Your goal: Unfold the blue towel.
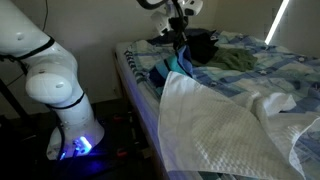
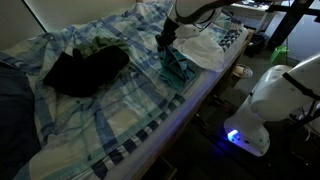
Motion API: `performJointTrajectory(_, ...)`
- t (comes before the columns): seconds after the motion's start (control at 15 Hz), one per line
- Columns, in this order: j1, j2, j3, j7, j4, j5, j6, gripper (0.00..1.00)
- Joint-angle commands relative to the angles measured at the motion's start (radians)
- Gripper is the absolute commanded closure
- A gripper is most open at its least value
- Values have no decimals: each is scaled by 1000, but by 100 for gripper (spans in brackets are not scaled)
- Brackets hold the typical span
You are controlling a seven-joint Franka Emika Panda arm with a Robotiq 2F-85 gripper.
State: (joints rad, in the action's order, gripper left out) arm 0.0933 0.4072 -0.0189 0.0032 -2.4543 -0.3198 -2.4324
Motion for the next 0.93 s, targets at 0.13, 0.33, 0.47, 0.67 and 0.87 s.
performJointTrajectory(0.13,12,-85,-9,-17,156,48,-13,98)
performJointTrajectory(0.33,15,-114,-9,-23,213,51,-13,99)
performJointTrajectory(0.47,14,-130,-9,-28,248,53,-12,99)
performJointTrajectory(0.67,13,-146,-9,-39,291,54,-12,99)
performJointTrajectory(0.87,12,-153,-8,-44,324,49,-13,99)
